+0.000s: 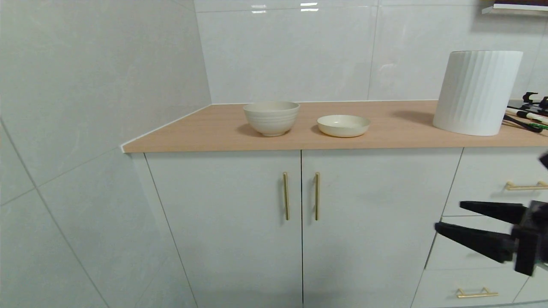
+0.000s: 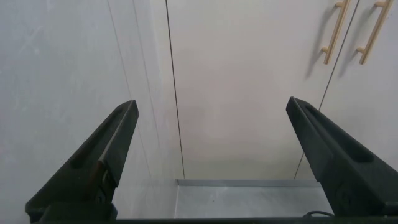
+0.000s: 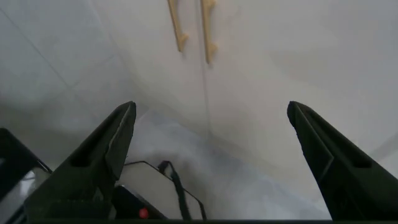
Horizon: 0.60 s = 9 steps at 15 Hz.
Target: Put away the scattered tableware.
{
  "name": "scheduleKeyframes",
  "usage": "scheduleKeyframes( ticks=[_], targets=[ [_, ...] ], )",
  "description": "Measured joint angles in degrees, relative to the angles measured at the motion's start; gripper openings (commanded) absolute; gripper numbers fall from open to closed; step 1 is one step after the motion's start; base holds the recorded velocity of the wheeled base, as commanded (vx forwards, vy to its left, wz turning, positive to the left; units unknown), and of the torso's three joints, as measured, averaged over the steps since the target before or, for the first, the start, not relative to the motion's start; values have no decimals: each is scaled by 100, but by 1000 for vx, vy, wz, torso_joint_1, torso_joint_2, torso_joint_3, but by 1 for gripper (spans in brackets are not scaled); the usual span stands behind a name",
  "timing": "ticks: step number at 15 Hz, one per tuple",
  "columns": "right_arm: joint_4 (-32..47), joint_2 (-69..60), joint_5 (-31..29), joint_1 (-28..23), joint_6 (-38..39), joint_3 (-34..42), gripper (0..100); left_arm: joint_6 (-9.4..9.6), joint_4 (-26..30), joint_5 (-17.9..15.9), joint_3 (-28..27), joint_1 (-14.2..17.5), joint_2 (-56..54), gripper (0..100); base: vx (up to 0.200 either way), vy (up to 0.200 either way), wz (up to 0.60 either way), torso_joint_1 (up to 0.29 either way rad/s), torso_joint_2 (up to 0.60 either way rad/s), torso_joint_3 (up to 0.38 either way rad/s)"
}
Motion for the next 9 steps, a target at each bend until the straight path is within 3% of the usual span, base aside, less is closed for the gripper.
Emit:
scheduleKeyframes(
  ticks=[5, 9],
  targets=[
    [-430, 2315, 118, 497, 204, -1765, 100, 2, 0, 2, 0, 0, 0, 100, 0, 0, 0, 0, 0, 0],
    [-450, 3440, 449, 792, 633, -2669, 100, 2, 0, -2, 0, 0, 0, 100, 0, 0, 0, 0, 0, 0]
  ],
)
